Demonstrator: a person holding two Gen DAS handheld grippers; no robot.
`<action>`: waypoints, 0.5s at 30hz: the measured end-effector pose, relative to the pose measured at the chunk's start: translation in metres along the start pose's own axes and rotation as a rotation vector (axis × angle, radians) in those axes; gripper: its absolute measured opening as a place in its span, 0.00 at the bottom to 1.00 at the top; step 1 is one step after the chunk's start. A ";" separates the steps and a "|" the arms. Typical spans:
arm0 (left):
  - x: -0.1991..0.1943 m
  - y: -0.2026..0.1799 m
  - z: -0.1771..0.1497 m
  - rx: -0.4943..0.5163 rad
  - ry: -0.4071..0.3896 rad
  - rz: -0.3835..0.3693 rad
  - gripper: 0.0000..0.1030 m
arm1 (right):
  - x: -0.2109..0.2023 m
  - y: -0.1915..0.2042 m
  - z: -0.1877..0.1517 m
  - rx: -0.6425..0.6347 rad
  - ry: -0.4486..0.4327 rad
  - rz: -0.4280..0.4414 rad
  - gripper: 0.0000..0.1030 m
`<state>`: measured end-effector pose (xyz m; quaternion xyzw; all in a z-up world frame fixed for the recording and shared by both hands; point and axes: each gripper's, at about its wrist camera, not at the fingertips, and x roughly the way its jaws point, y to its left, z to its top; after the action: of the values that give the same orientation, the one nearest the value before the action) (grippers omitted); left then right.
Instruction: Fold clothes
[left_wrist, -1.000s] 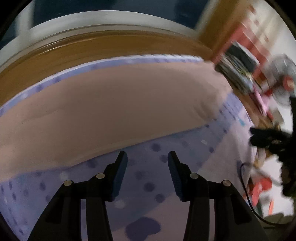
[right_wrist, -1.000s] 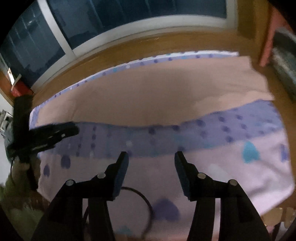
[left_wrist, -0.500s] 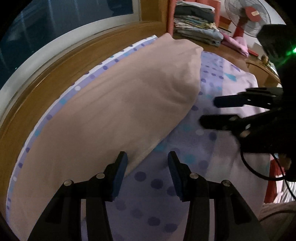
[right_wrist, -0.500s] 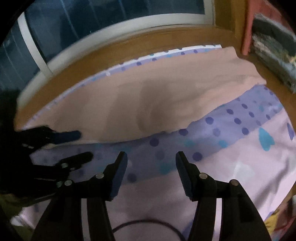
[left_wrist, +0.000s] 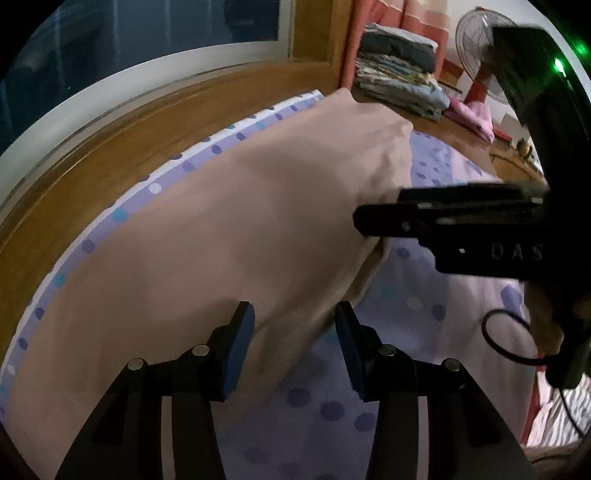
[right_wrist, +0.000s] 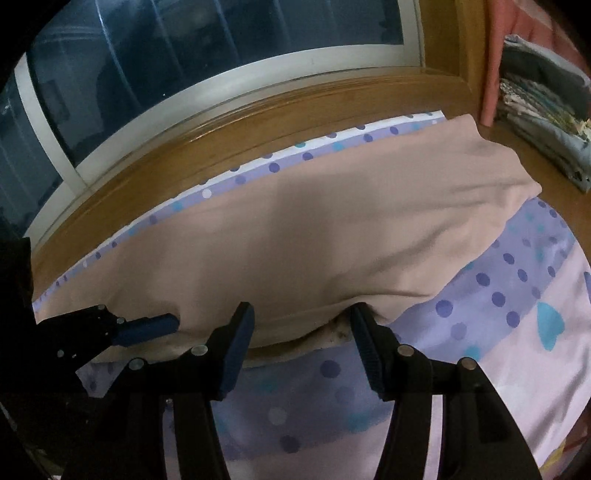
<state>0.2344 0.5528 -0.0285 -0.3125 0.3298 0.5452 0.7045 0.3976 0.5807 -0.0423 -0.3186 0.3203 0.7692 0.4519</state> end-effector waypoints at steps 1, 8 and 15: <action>0.000 0.002 0.001 -0.009 -0.003 -0.006 0.45 | 0.000 0.000 0.000 0.003 -0.001 0.000 0.53; 0.011 0.005 0.009 -0.019 -0.009 -0.030 0.45 | 0.000 -0.002 -0.003 0.049 -0.008 0.010 0.53; 0.017 0.016 0.022 -0.078 -0.033 -0.043 0.45 | -0.016 -0.005 -0.017 0.109 -0.028 -0.046 0.53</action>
<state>0.2248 0.5831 -0.0308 -0.3376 0.2898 0.5477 0.7086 0.4116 0.5616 -0.0412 -0.2900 0.3482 0.7443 0.4906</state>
